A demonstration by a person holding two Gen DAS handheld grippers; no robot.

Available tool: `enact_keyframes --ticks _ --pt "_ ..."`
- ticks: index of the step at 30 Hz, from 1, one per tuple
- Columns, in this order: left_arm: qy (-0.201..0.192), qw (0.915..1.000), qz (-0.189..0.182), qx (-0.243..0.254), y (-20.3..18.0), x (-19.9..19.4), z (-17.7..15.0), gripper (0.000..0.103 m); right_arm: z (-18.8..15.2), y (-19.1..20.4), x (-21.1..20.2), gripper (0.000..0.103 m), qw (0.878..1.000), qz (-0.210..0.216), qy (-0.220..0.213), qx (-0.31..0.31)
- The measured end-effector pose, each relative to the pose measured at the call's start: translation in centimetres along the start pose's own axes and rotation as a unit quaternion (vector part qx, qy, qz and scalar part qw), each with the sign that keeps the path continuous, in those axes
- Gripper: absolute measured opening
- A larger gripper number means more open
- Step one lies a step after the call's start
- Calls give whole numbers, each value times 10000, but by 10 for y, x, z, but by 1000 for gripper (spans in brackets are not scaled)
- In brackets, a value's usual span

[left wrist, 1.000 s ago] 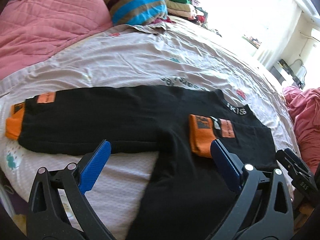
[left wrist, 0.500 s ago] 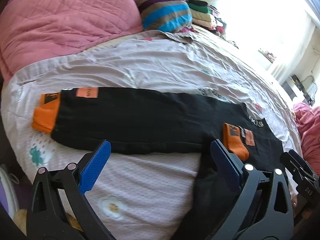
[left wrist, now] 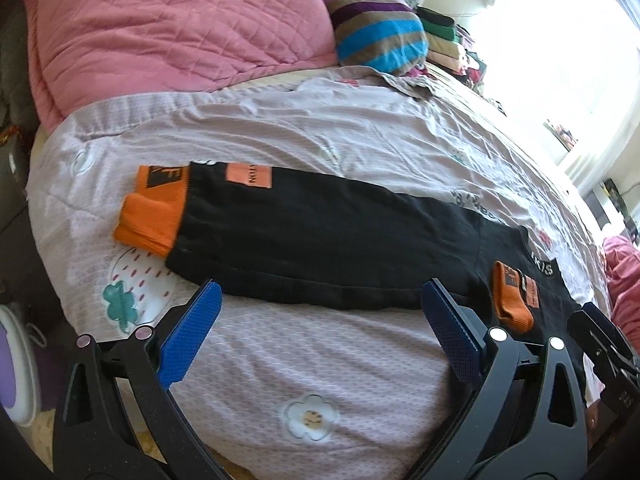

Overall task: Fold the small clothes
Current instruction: 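Move the left tool to the orange cuff of the other sleeve, then close the left tool on the orange sleeve cuff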

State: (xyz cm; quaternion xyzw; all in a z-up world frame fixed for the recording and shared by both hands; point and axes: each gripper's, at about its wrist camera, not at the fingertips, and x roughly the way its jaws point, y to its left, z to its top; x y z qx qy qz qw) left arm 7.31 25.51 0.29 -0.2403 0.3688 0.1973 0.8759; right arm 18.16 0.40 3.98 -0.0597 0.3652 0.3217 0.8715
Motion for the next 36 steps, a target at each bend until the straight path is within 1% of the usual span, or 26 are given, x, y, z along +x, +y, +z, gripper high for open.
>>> enact_keyframes --ticks 9,14,23,24,25,26,27,28,30,31,32,33,34,36 --pt "28 9991 173 -390 39 7 2 93 3 28 18 96 9995 211 125 -189" --pt "30 9969 241 -745 63 16 4 93 4 36 28 96 9992 270 188 -205" --pt "-237 9911 250 -1284 98 24 10 93 6 35 42 96 9991 286 296 -46" --pt "-248 9907 258 -1314 99 26 12 91 7 34 42 96 9992 278 302 -19" --pt "-266 9903 268 -1334 100 27 14 89 8 33 43 96 9991 278 309 23" --pt "-286 9901 315 -1340 101 28 16 81 8 31 44 96 9991 271 322 65" --pt "-301 9895 403 -1357 101 30 19 69 9 30 44 96 9991 263 331 96" --pt "-303 9890 440 -1382 102 31 21 62 10 28 44 96 9990 250 347 150" --pt "-272 9885 452 -1420 104 35 25 42 11 22 44 96 9987 231 367 251" --pt "-206 9890 497 -1379 104 38 28 37 12 20 44 96 9987 211 375 288" --pt "-140 9901 490 -1311 102 39 30 27 13 17 43 96 9986 191 377 325" --pt "-90 9910 418 -1268 100 40 33 14 13 14 42 96 9985 171 377 369" --pt "-49 9918 334 -1236 98 40 35 9 15 11 41 96 9983 147 379 430" --pt "-33 9939 292 -1061 89 34 42 8 17 2 39 96 9979 89 363 534"
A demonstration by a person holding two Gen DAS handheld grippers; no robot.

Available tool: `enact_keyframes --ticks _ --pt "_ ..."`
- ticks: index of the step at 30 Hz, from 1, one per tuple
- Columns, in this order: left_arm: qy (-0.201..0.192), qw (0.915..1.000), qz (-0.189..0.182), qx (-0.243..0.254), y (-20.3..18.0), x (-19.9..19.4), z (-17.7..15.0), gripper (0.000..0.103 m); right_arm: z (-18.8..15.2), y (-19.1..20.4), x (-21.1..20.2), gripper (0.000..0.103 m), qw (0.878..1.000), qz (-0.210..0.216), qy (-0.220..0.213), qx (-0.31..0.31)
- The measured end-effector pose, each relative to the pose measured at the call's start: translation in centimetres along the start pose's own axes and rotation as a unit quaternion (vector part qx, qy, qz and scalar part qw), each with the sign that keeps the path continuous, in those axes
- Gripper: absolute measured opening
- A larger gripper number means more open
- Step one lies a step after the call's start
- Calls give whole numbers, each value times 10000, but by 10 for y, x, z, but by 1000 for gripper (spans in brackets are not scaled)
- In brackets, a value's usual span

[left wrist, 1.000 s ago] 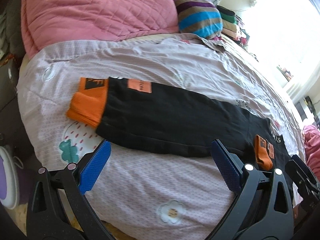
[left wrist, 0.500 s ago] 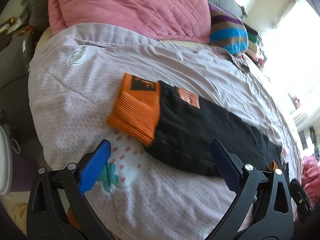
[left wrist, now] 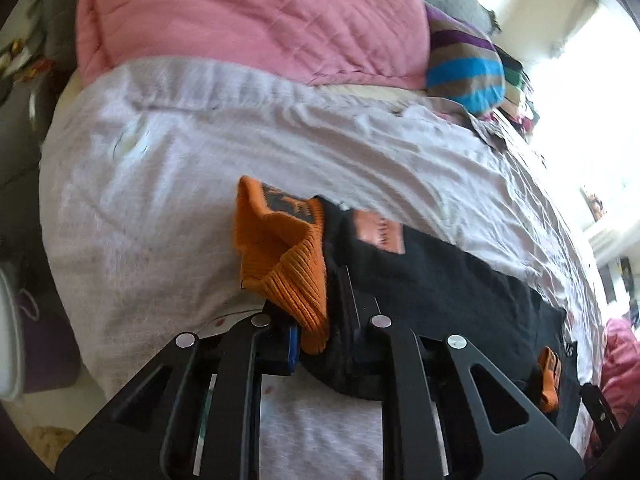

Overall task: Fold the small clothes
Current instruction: 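Close the left tool on the orange sleeve cuff, then carry the sleeve across the shirt body and release it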

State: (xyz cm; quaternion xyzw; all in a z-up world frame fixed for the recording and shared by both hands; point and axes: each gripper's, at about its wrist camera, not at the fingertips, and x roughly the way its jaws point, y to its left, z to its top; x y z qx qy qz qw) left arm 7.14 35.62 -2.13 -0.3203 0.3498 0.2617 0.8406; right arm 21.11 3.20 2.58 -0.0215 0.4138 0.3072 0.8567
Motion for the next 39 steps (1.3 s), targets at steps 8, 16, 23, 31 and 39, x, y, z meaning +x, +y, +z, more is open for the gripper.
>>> enact_keyframes --ticks 8,16,23,31,39 --pt "-92 9974 -562 435 -40 -38 27 7 1 -44 -8 96 9979 -271 -37 590" --pt "-84 9899 -1066 926 -93 -57 37 6 0 -81 -21 96 9931 -582 -40 1016" --pt "80 9762 -1702 1342 -146 -64 21 5 -3 -107 -46 96 9887 -870 -175 1205" --pt "465 9555 -2213 1894 -194 -60 -15 5 -8 -135 -81 96 9796 -1286 -415 1490" --pt "953 9326 -2479 2444 -229 -49 -55 5 -18 -156 -114 96 9701 -1642 -552 1697"
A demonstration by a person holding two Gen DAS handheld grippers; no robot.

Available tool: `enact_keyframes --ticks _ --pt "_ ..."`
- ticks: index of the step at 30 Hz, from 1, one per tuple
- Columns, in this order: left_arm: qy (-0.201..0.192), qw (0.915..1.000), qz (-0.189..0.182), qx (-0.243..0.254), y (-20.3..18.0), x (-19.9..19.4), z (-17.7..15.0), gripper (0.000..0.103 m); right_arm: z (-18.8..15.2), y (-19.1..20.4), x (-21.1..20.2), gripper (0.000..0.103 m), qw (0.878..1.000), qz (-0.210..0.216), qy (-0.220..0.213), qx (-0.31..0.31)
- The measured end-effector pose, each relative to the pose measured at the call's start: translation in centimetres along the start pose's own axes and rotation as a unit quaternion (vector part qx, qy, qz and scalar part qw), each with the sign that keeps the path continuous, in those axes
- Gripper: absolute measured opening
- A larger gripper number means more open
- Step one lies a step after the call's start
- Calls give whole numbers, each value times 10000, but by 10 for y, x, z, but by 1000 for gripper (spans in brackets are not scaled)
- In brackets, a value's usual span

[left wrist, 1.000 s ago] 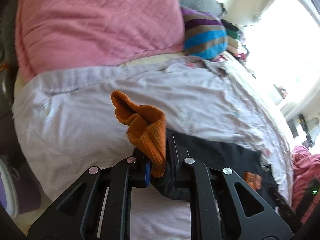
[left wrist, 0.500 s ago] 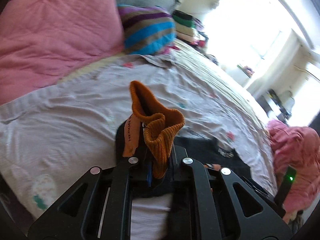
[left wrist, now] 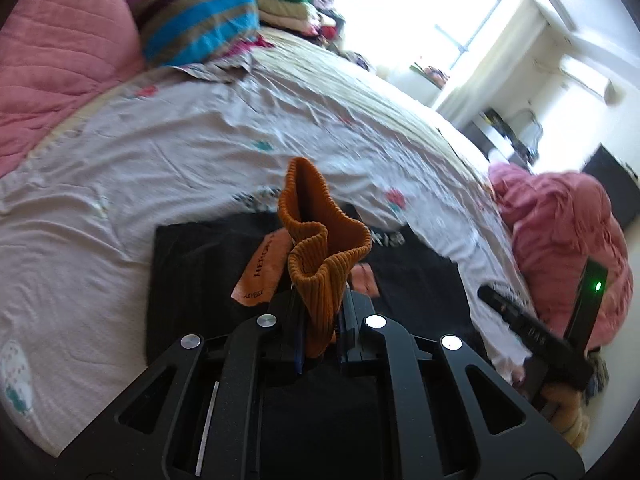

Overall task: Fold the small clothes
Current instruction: 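Carry the sleeve across the shirt body and release it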

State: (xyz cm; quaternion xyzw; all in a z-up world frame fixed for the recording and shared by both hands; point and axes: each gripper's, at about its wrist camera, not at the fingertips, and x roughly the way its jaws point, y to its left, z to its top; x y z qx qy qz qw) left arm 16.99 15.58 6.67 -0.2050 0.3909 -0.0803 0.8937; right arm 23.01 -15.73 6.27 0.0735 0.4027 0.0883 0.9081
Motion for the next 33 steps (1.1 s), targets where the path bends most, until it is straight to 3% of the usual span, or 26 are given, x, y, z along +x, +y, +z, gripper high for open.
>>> enact_keyframes --ticks 16,22,25,27,31,33 --pt "795 9951 -239 542 -47 57 -35 5 -8 -44 -19 96 9994 -200 -2 291" --pt "1128 9911 -363 613 -52 73 -48 15 -14 -55 -19 96 9989 -150 69 432" --pt "1223 9894 -432 650 -55 75 -52 30 -18 -54 -16 96 9989 -101 167 427" --pt "1233 9890 -465 677 -55 73 -53 38 -20 -52 -13 96 9989 -68 213 421" --pt "1226 9891 -409 706 -54 69 -53 40 -26 -42 -7 96 9988 55 325 369" --pt "1144 9905 -330 689 -49 63 -50 51 -30 -36 -3 96 9985 135 412 321"
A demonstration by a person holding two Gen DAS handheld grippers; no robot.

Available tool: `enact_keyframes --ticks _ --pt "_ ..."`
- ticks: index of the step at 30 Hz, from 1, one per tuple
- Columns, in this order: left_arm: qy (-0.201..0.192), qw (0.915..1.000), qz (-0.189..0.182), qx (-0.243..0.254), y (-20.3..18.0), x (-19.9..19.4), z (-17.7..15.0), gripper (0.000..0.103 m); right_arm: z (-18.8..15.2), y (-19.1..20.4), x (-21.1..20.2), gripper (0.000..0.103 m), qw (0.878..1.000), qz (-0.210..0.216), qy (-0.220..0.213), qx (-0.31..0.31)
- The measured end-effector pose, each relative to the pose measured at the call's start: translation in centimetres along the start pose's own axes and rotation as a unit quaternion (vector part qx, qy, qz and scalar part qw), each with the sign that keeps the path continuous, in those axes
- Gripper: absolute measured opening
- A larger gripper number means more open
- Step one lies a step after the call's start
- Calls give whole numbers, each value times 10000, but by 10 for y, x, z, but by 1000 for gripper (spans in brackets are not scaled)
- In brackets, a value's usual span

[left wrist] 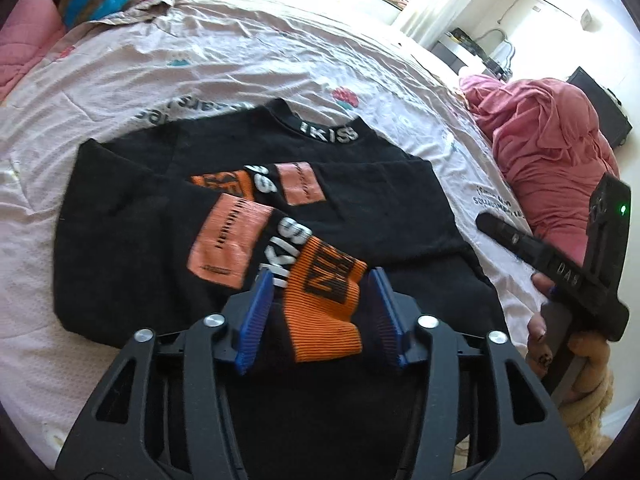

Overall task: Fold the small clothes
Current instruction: 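Carry the sleeve across the shirt body and release it, then grasp the folded side edge of the shirt with the right tool, then lift and fold the shirt side over toward the collar center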

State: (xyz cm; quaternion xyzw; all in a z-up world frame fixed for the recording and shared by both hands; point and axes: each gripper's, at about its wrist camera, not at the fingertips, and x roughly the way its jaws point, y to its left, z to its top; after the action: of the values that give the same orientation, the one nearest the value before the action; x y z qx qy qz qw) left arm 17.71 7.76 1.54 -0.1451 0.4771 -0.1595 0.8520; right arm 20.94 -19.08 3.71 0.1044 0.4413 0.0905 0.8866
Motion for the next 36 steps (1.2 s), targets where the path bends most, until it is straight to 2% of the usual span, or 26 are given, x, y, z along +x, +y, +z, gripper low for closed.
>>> enact_keyframes --ticks 3,7,9,12,16,17,20,24,30,36 --pt "-145 9994 308 -41 10 -12 3 63 -10 14 10 96 9996 188 180 -91" --pt "-312 9968 724 -124 28 -27 8 78 -28 43 31 96 9958 674 582 -223" --pt "-385 9953 863 -193 38 -35 9 86 -35 57 42 89 9922 931 797 -235" --pt "-469 9940 904 -406 52 -45 9 87 -46 76 62 79 9849 1254 1181 -159" --pt "-517 9928 912 -573 64 -52 6 87 -54 93 76 68 9831 1256 1308 -251" --pt "-514 9927 931 -570 66 -53 5 87 -54 97 79 66 9835 1236 1284 -297" --pt "-500 9926 922 -612 67 -54 1 87 -53 102 82 39 9846 1244 1191 -301" --pt "-506 9922 911 -683 71 -55 0 87 -48 107 80 14 9850 1321 1054 -341" --pt "-548 9911 871 -840 78 -61 -2 87 -24 128 49 9 9840 1492 392 -897" --pt "-598 9895 906 -955 85 -67 -3 87 14 146 12 8 9726 1795 -221 -1461"
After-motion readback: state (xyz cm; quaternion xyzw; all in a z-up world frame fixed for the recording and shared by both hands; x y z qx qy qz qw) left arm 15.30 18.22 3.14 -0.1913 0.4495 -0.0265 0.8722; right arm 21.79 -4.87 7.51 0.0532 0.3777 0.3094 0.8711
